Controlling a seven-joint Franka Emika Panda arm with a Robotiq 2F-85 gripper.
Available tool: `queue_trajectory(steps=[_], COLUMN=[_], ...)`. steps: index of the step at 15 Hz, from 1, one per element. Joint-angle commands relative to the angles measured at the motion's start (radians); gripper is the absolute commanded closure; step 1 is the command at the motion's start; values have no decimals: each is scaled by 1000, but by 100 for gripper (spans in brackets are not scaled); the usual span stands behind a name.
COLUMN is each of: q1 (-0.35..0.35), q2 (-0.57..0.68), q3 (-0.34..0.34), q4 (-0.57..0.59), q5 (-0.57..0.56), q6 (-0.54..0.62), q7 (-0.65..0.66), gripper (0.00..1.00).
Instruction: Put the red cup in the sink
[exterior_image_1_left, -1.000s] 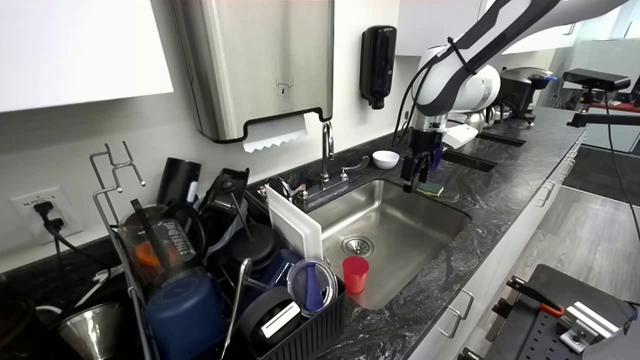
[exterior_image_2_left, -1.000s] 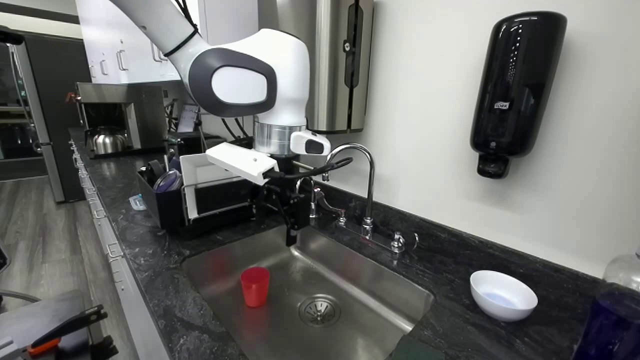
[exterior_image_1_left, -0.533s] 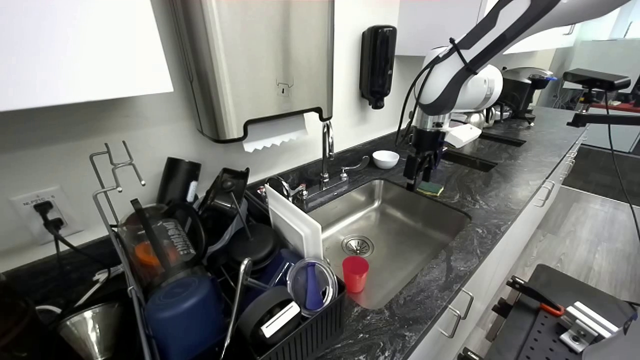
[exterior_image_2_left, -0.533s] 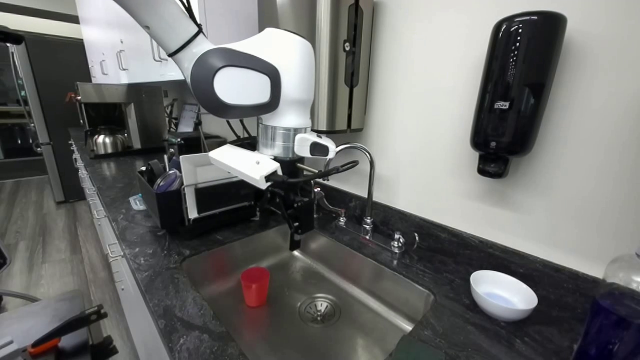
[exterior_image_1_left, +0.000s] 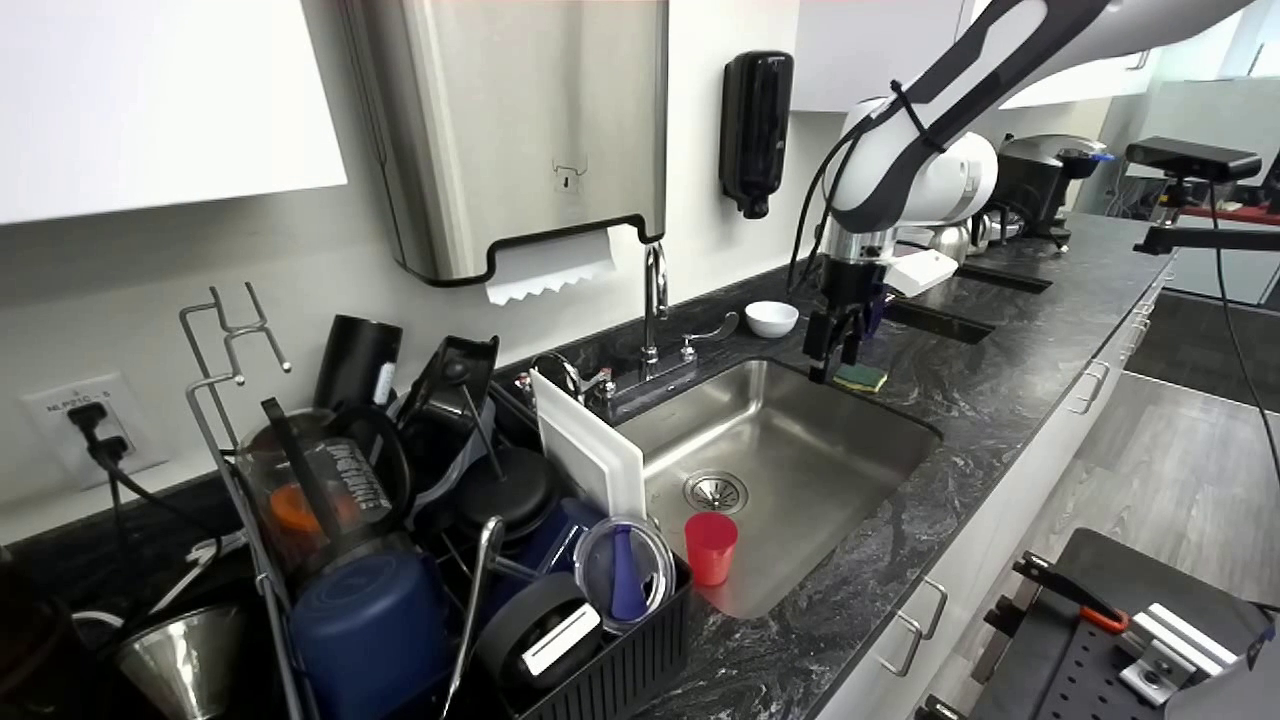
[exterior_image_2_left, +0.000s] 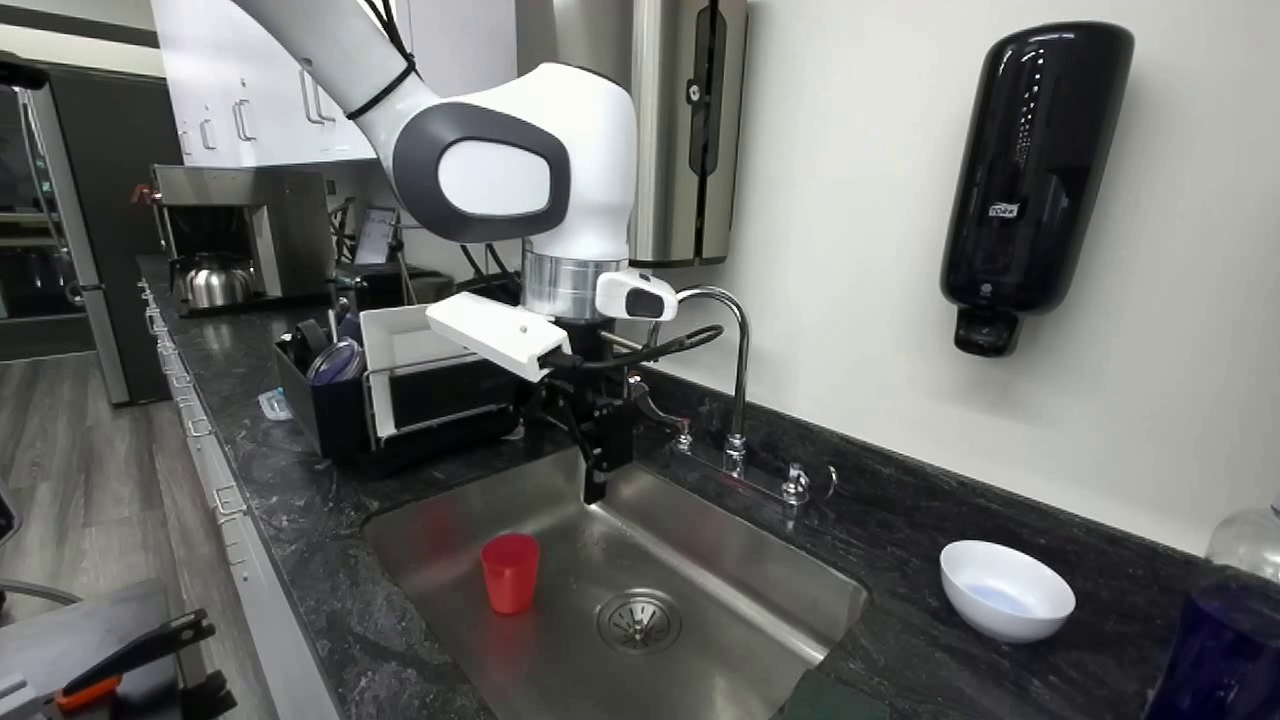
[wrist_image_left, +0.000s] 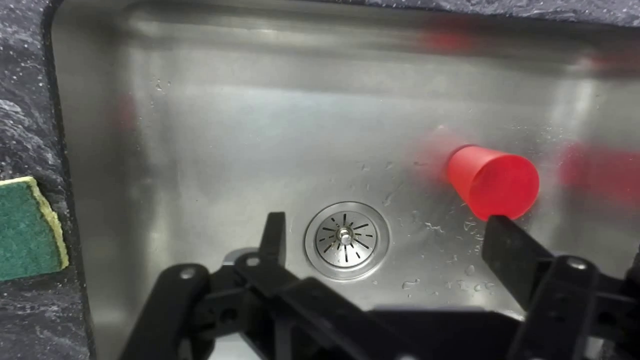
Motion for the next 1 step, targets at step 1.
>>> queue_trajectory(steps=[1], q1=[-9], q2=[-1], q3=[10], q4=[1], q5=[-2], q6=[-3], q7=[2], gripper=[0])
